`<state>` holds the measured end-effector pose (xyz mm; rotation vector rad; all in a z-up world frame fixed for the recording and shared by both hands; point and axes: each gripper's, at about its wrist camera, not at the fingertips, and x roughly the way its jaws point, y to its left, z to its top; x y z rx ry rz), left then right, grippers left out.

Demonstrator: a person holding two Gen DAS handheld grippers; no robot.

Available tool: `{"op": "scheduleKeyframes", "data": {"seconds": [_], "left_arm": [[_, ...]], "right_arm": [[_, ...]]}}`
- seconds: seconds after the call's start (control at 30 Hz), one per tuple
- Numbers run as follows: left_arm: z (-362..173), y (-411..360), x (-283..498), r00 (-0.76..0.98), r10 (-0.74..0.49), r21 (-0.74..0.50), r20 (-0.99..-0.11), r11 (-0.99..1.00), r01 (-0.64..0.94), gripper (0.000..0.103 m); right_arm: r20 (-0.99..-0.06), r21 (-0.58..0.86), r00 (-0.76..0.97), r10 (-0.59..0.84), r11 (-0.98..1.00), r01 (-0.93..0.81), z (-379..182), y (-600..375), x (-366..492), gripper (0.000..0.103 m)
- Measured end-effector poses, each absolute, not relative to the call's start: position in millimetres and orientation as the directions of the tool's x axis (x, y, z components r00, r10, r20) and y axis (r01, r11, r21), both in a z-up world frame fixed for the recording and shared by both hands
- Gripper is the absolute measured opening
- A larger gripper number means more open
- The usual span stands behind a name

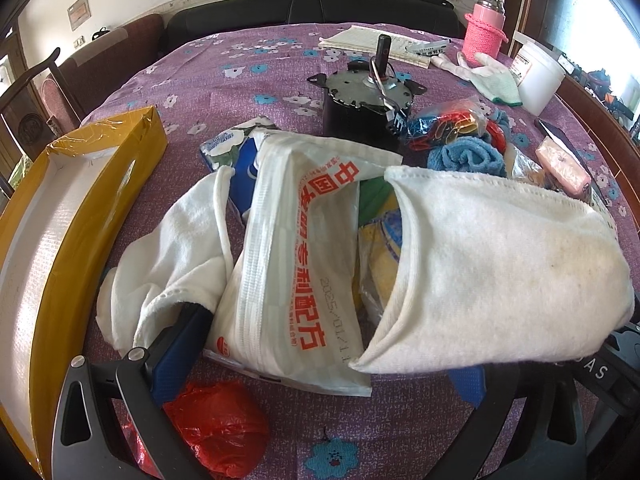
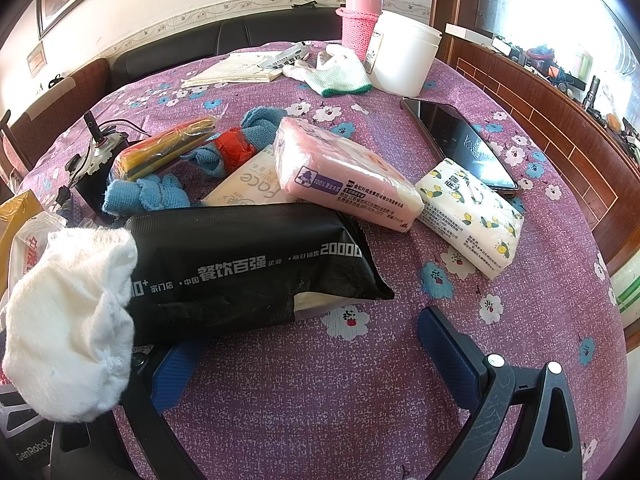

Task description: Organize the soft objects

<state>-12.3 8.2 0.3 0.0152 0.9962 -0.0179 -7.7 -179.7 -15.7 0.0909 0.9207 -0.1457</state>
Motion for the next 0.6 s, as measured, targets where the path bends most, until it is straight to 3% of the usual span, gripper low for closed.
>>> {"op": "scheduleKeyframes", "data": {"seconds": [0.6], "left_arm": [[1.6, 5.6, -12.1, 0.542, -0.001, 0.011, -0.84, 1.0, 0.02, 0.103]], "right_arm": [[-0.798, 0.016, 0.596, -0.086, 0.986, 0.164, -15.9, -179.6, -7.7, 0.102]]}}
